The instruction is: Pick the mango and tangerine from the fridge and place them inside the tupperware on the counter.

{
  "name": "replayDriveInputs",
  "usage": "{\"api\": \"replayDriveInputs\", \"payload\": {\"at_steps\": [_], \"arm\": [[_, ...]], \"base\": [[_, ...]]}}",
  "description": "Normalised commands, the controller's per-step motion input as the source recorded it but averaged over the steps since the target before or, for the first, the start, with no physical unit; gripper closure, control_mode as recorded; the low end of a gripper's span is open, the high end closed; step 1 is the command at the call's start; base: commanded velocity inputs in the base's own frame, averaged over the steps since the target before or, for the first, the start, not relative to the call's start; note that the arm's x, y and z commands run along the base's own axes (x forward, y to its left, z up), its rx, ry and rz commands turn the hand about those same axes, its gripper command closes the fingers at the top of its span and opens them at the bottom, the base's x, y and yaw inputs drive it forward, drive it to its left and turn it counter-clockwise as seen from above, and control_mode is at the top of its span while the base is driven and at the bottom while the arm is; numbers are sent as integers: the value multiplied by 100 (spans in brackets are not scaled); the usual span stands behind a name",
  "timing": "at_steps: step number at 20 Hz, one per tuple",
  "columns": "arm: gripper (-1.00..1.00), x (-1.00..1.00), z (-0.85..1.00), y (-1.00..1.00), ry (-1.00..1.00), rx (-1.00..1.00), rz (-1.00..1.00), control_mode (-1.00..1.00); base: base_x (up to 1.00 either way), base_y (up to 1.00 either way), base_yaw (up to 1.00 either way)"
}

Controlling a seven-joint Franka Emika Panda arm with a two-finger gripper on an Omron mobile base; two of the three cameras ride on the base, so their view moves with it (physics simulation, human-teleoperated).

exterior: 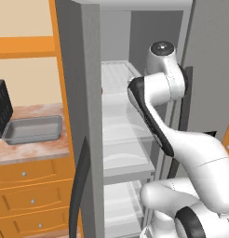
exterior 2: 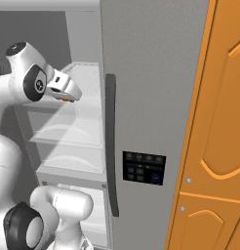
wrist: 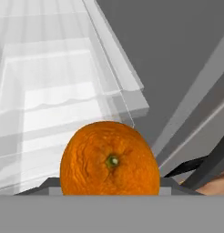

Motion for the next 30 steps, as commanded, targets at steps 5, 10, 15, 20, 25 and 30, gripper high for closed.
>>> {"api": "replayDriveInputs", "payload": {"at_steps": [5,10,15,20,25,30], "arm": [[100,-100,42,-16,0,0,5,-100],[100,-100,10,-10,0,0,16,-100],[100,-80,7,0,4,0,10,-100],[100,-58,0,-2,-1,0,0,-100],[100,-65,-9,-9,-1,0,0,-100],[100,0,0,0,0,0,0,100]], "base": [[0,0,0],[0,0,0],[0,0,0],[0,0,0],[0,0,0],[-100,0,0]]}}
